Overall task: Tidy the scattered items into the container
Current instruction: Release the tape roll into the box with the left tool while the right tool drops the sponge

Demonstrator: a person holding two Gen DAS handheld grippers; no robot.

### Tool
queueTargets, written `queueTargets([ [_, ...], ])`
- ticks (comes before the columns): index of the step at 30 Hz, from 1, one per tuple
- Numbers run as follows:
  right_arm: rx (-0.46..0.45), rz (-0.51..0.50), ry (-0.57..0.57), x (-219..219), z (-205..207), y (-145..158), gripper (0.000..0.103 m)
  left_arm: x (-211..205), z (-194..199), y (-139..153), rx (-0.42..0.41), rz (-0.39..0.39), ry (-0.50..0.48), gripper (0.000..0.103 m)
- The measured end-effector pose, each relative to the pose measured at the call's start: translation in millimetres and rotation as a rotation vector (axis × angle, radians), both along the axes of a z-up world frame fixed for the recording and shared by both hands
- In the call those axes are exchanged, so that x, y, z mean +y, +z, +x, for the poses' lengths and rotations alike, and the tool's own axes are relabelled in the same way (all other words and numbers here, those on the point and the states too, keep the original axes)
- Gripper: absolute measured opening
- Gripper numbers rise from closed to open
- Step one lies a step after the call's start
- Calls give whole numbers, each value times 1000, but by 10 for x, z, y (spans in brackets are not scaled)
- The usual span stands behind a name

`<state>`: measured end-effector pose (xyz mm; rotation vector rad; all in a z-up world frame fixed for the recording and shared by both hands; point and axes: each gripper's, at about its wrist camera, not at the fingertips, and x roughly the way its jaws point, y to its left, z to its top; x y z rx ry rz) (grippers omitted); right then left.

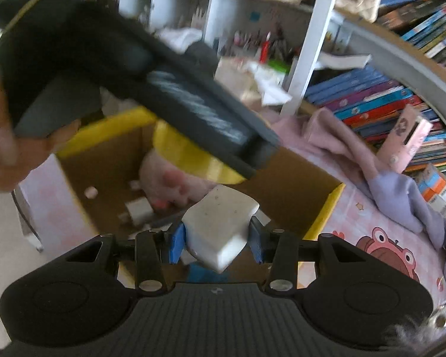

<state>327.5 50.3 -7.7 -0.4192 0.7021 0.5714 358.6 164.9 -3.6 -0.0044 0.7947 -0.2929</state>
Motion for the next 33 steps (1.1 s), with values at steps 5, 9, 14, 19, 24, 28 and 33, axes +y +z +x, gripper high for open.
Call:
queueTargets([
  [5, 53, -69, 9, 45, 294, -181, 42, -24, 415, -251, 92, 31, -24, 92],
  [9, 71, -120, 16, 64, 437, -275, 42, -85, 612, -384, 145, 63, -58, 92],
  [14, 52, -173, 36, 86, 472, -325, 42, -151, 696, -516, 178, 95, -91, 92],
  [19, 50, -127, 31, 38, 461, -294, 48, -139, 675, -466, 172, 82, -72, 93],
  [24, -40, -85, 45, 8, 240, -142, 66, -120, 445, -236, 99, 73, -82, 93],
  [28, -93, -45, 44, -16, 49, 31, 67, -94, 92, 15, 9, 66, -75, 94],
  [33, -153, -9, 35, -51, -231, 216, 68, -61, -393, 255, -76, 62, -31, 94],
])
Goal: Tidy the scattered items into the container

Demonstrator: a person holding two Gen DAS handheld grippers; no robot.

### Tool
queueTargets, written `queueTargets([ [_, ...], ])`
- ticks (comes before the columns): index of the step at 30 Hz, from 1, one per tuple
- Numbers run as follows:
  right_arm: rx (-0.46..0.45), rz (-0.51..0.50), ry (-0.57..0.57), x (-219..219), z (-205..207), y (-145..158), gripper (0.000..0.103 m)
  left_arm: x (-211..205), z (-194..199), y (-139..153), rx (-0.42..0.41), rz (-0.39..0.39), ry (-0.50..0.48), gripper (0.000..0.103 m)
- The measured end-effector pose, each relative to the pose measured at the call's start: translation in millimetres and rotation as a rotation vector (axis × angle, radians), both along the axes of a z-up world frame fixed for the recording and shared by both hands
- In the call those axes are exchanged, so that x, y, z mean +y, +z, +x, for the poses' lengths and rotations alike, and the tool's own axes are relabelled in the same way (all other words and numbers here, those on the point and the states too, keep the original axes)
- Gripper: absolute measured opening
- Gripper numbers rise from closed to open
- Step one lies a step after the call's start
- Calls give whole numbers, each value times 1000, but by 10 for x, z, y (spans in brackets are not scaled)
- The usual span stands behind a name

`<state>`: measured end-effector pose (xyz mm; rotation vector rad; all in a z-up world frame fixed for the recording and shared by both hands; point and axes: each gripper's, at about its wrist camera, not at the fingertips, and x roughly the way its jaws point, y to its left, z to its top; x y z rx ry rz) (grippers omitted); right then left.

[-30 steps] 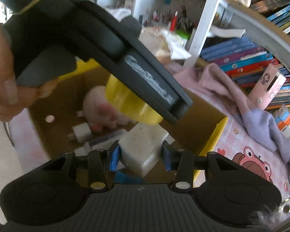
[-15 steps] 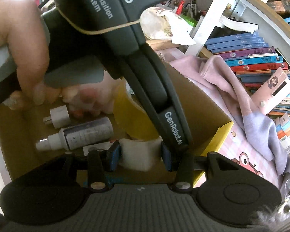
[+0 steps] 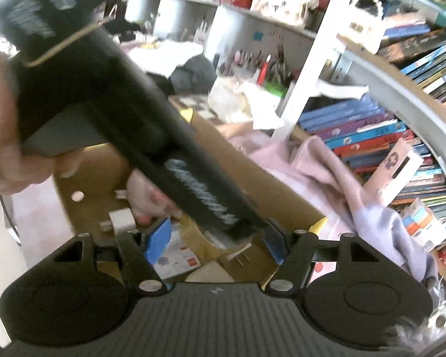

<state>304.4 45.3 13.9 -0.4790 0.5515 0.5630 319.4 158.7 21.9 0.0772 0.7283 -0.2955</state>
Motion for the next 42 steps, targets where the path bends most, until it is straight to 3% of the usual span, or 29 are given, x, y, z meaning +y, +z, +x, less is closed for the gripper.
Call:
queueTargets([
  [10, -106, 72, -78, -233, -634, 289, 71, 46, -1016, 307, -154, -25, 69, 97],
  [18, -161, 165, -217, -568, -1399, 393, 80, 76, -1878, 293, -205, -53, 153, 97],
  [26, -161, 227, -354, -771, -2119, 294, 81, -116, -2510, 198, -257, -42, 182, 97],
  [33, -134, 236, -462, -881, -2552, 175, 85, -253, -2807, 51, -224, 11, 167, 100],
  [42, -37, 245, -576, -1051, -2738, 11, 88, -344, -2922, -183, -122, 15, 169, 101],
])
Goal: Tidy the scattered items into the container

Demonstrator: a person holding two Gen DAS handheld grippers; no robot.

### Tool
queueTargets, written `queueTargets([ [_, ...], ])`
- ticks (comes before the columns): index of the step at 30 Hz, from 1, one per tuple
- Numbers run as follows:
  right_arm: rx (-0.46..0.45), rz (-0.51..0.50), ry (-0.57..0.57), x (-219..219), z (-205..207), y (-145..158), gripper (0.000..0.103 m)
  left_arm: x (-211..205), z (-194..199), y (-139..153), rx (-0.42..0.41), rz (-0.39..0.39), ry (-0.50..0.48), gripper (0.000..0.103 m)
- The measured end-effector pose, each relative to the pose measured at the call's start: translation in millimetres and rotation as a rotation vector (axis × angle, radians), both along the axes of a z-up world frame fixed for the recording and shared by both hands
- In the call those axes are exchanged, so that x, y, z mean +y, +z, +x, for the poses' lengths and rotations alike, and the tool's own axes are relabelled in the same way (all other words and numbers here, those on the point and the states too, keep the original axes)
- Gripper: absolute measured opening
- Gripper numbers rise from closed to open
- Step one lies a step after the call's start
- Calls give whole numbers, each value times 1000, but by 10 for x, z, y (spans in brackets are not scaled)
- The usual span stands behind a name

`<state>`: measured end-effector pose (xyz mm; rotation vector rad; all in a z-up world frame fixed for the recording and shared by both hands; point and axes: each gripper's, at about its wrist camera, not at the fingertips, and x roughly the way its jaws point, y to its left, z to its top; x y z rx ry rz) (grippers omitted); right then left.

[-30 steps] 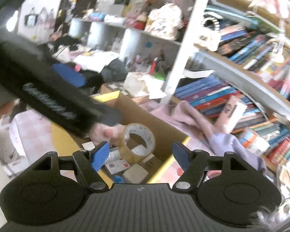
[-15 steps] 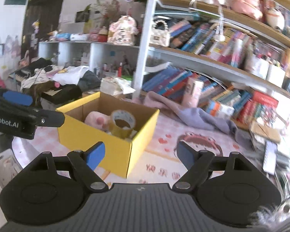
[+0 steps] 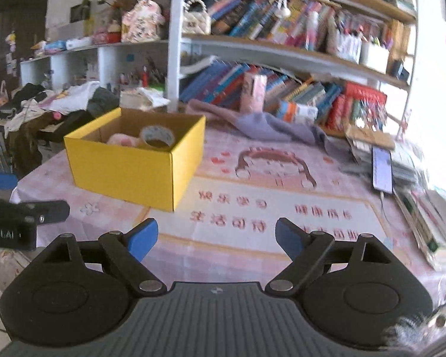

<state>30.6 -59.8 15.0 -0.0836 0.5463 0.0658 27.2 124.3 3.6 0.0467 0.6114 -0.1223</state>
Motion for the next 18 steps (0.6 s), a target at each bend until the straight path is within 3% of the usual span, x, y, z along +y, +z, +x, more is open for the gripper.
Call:
queueTargets([
  [8, 62, -12, -46, -113, -88, -81, 97, -140, -14, -80, 45, -1, -20, 101],
  [18, 96, -17, -29, -117, -107, -141, 100, -244, -31, -135, 85, 3, -52, 103],
])
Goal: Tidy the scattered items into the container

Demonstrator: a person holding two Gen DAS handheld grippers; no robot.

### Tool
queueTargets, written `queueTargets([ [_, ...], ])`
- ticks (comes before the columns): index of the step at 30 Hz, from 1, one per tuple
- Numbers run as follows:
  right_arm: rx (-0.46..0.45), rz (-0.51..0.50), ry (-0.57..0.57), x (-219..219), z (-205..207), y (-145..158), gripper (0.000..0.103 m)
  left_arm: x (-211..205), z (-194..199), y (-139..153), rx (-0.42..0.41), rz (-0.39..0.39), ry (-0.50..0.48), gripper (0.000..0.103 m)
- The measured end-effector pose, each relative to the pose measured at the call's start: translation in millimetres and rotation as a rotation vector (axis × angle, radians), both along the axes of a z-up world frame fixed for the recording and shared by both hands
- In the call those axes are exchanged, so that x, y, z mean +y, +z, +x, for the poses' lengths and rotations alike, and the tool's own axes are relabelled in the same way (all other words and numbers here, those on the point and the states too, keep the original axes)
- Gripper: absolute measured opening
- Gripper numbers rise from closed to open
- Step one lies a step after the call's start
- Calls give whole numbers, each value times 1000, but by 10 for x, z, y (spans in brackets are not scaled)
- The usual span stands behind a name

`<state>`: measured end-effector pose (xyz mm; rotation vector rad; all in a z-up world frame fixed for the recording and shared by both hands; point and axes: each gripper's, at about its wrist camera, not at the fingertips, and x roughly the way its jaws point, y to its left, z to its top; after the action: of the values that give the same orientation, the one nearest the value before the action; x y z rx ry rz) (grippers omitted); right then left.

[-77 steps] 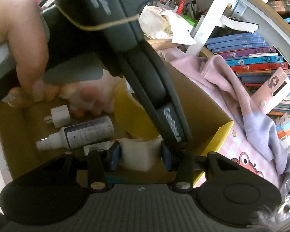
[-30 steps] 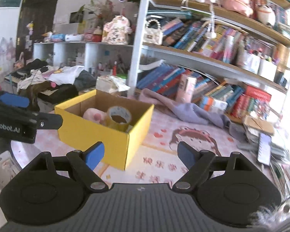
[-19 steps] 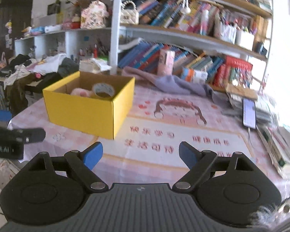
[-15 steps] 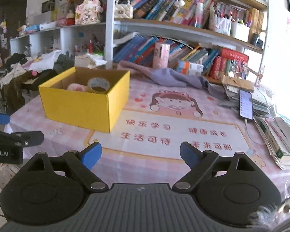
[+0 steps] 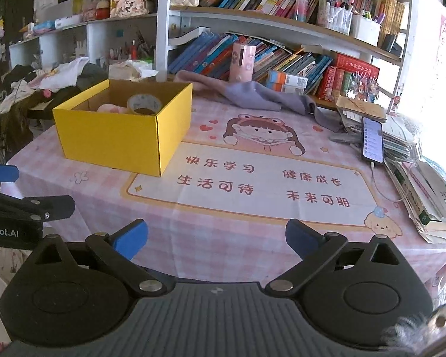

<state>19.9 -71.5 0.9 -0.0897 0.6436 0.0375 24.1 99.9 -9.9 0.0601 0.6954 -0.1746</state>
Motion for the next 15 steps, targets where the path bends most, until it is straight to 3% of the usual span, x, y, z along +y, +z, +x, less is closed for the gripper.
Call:
queueTargets([
  [15, 9, 0, -5, 1, 6, -21, 101, -31, -7, 1, 10, -1, -2, 103],
])
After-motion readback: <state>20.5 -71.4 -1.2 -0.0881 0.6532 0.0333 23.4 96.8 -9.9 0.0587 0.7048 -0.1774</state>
